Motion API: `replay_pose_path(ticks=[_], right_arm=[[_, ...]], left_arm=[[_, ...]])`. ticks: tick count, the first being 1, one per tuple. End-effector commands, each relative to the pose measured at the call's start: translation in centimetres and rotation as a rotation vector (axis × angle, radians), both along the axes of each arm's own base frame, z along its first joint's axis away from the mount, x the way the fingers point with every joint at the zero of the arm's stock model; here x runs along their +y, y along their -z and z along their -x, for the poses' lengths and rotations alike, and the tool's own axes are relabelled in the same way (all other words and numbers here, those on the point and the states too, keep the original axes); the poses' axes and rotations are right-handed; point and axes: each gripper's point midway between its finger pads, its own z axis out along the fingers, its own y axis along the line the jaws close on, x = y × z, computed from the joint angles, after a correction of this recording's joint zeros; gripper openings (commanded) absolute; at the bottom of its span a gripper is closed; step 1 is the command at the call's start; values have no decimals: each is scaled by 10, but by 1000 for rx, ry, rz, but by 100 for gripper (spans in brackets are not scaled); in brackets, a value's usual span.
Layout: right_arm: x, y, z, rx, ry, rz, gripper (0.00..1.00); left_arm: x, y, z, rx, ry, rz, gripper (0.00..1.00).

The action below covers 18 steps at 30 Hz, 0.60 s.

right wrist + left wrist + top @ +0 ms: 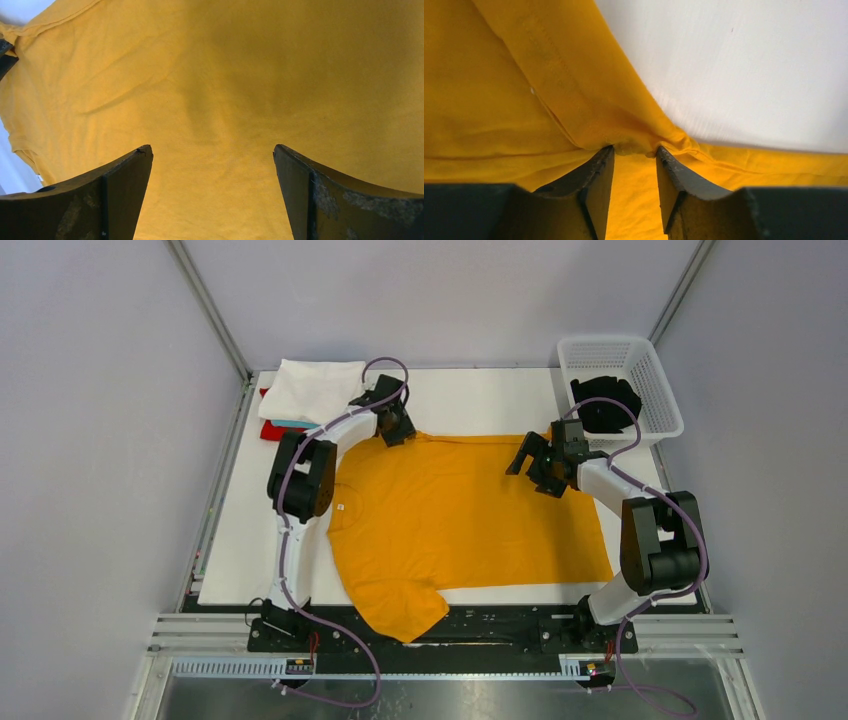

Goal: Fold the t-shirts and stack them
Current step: Flatten out the tshirt

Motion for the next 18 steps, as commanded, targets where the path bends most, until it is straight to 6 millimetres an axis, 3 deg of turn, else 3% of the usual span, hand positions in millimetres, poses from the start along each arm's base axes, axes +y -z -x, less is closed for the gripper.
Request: replay_pose_path(ticks=[1,6,10,16,18], right_arm=[[0,-7,-12,-33,5,17,99],[-1,-3,-12,-15,1,23,100],[-1,-4,-12,-16,-2,24,99],[-4,-6,-11,-19,-3,41,99],[-4,-7,-11,-20,-5,45,100]], left_arm=[[-7,-21,-22,-67,-15,32,35],[-9,-25,-28,-84,-9,33,27],[-6,-31,-44,-133,-17,13,0],[-20,-39,-83,-209,61,36,0],[-33,-45,-98,-253,131,57,6]])
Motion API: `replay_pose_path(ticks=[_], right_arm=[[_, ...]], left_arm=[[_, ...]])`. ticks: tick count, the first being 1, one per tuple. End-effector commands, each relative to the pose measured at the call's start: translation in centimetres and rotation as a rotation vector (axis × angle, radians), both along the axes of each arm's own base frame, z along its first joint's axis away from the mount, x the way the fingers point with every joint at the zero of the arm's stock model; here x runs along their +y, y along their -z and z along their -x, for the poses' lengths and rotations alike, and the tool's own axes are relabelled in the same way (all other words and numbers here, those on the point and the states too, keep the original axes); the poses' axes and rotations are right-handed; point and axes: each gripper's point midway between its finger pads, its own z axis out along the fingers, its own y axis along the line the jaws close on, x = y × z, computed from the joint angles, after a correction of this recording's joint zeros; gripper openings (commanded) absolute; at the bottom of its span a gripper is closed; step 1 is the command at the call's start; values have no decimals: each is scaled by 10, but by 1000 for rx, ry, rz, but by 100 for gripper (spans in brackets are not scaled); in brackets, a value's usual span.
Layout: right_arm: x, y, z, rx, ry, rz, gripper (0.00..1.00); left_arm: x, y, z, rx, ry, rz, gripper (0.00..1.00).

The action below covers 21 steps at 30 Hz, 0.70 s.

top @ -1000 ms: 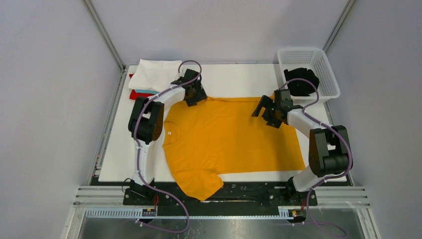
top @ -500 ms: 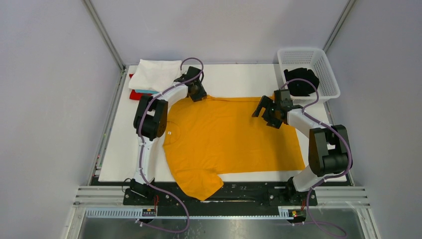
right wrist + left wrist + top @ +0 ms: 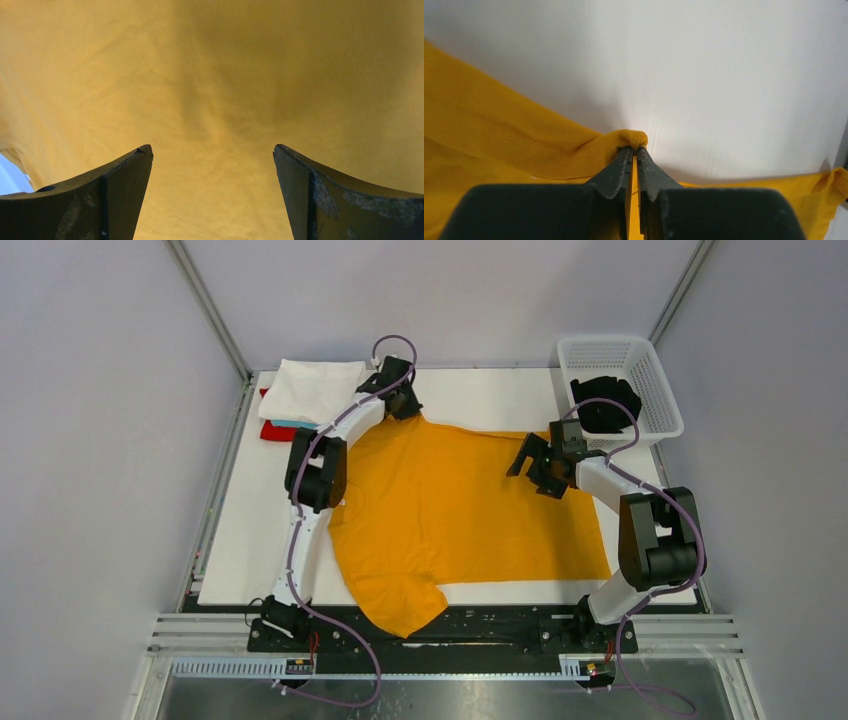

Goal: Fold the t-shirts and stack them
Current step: Flatten out the tshirt

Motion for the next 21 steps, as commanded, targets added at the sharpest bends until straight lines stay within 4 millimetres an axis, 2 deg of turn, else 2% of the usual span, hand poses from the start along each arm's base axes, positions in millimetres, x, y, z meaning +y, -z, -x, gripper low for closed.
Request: replay_pose_path(ticks=[1,3,4,6,7,10,12,16,19,21], right_arm=[[-2,-14,-11,-44,-9,27,99],[-2,-14,-11,-45,-8,30,100],[-2,-15,-11,-47,-9,29,99],[-3,-15,-11,-45,-9,30,99],[-3,-15,-10,-45,-8,31,99],[-2,-16,-10,-47,-9,29,100],[-3,-16,-9,-44,-8,29,100],[-3,-17,-8,-47,-10,30,100],[-4,-19,-7,-50,-7,36,100],[-4,-20,-7,-55,-10,38,100]], left_arm=[[-23,-24,-43,-152,141,37,9],[-37,-32,-60,-211,199,62,16],[-40,-34,-64,-227,205,75,24],[-46,-48,-69,-275,219,105,47],[-47,-55,-70,-298,220,115,66],[-51,-82,-66,-351,243,131,76],[-51,-100,-61,-373,261,123,98],[-46,-129,-49,-426,260,78,99],[-33,-130,-37,-390,202,51,99],[-22,-122,-27,-347,137,44,99]])
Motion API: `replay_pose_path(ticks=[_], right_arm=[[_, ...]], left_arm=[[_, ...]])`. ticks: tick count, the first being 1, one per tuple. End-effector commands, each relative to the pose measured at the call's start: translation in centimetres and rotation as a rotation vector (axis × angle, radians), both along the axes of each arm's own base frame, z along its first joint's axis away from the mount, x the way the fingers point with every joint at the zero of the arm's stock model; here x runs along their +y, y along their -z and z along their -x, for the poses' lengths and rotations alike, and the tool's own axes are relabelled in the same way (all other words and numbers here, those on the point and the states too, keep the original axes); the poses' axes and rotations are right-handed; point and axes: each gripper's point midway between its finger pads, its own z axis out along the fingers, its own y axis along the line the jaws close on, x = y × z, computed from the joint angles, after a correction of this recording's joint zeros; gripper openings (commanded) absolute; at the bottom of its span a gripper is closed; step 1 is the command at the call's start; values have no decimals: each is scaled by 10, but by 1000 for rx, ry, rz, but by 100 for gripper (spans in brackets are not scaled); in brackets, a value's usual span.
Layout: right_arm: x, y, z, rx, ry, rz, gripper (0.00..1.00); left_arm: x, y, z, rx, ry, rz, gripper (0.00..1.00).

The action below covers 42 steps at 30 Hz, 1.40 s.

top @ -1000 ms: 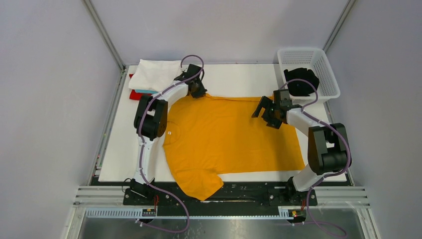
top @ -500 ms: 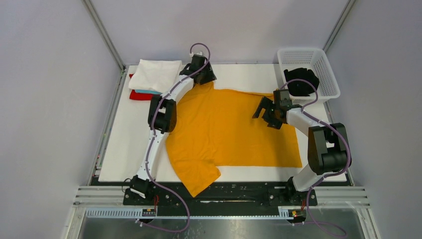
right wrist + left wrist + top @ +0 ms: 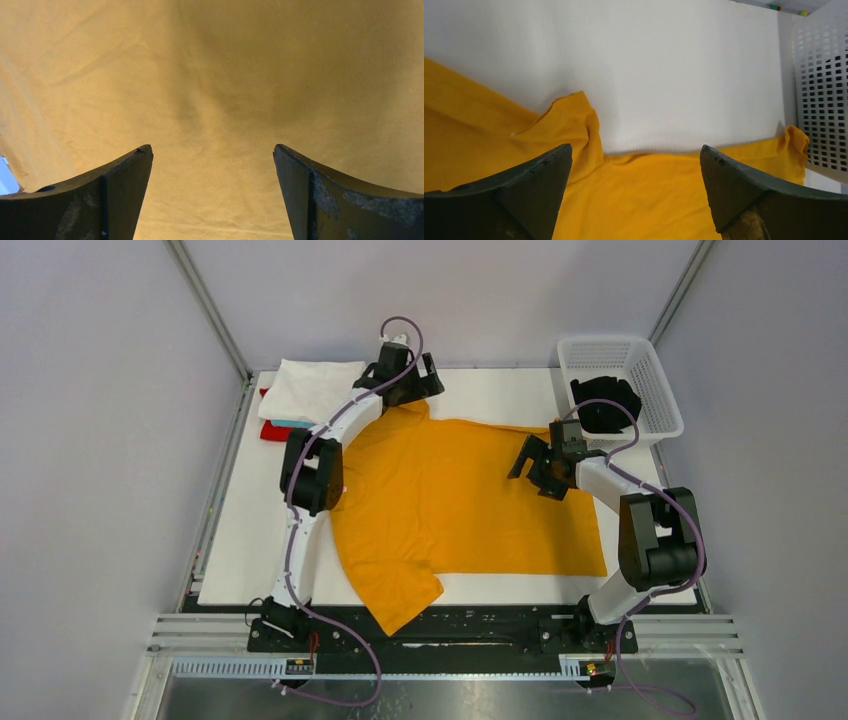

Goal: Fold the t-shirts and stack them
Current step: Flatten out the tshirt

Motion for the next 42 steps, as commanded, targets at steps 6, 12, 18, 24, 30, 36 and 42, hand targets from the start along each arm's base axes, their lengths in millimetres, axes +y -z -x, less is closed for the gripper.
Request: replay_pose_path(ticks=[6,12,18,24,30,36,42], right_arm=[[1,-24,-10,-75,-16,7,99],[0,-24,-10,-78,-16,9,99],[1,-26,-10,-83,-20,9,99],[0,-23,-12,-76,-21,13,100],[-1,-23,-11,-71,-21,21,99],[-6,-27,-13,-87,-8,45,100],[-14,-39,-18,-113,16,85,100]], left_arm=[[41,-33,18,-47,-272,41,99],[32,-5,0,35,-304,115,99],[45,16,-12,74,-383,163,99],[32,10,-56,-60,-390,260,99],[1,-28,-107,-201,-341,454,99],[8,-68,-70,-217,-269,325,99],[-2,-110,22,-108,-64,105,99]])
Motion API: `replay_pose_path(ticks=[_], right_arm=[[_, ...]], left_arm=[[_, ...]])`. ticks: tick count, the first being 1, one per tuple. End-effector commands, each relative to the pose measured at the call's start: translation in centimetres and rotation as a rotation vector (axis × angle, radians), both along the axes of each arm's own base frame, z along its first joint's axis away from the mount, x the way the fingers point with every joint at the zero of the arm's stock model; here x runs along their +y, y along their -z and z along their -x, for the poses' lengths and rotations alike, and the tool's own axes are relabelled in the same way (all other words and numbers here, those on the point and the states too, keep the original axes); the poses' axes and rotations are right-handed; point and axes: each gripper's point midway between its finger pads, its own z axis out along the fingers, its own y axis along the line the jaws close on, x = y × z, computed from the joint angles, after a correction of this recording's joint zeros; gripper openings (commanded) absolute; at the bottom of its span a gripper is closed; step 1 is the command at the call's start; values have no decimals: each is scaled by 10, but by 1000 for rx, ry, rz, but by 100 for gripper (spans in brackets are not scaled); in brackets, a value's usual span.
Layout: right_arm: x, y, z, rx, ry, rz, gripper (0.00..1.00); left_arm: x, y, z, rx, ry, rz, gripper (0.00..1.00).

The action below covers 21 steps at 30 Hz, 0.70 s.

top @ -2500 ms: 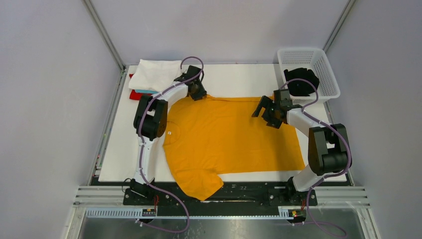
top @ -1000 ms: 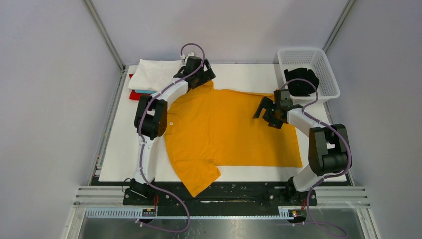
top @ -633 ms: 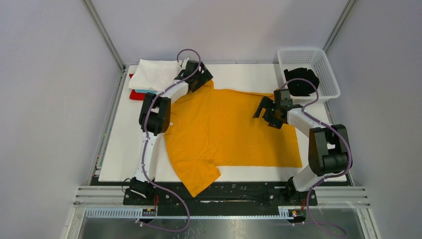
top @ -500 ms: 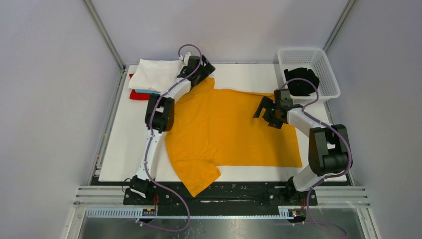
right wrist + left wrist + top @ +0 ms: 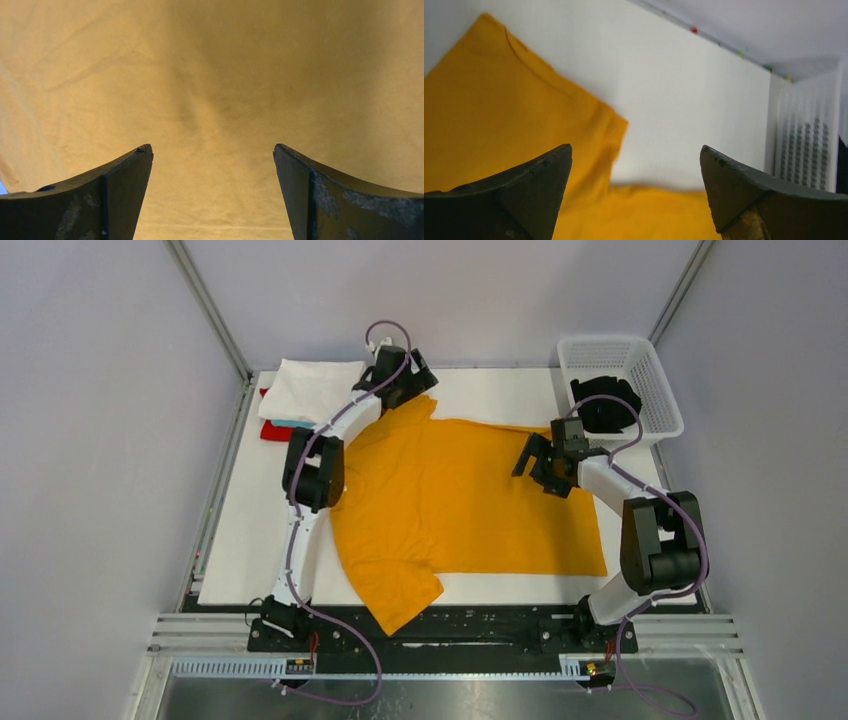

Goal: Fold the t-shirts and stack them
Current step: Flatten out the tshirt

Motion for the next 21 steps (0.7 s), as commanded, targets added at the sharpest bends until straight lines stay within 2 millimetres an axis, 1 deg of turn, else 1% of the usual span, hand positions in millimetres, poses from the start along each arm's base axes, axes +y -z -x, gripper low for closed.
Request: replay_pose_path(ticks=[1,3,4,5,6,9,13,16,21], right_arm=[[-8,-36,-19,-105,13,49,100],[-9,-41,-18,-117,17,52,100],[-9,-44,-17,-126,16,53,100],[-13,-47,-18,-137,21,70,99],[-14,-50,-20,-148,21,81,99],[-18,-56,-20,-141,22,97,100],[-16,-59,-23,-146,29,78,99],[-13,-64,-30,-159,24,59,99],[-12,-71,-43,-173,22,61,100]], left_arm=[[-14,-126,82,-91,194,-108,99],[-10,-115,126,-43,208,-158,99],[-5,-104,148,-16,210,-175,99],[-3,-98,168,-4,218,-175,99],[3,-80,195,33,236,-180,99],[12,-44,243,108,265,-179,99],[24,2,295,247,297,-175,99],[41,37,328,351,237,-166,99],[68,61,359,432,183,-217,99]])
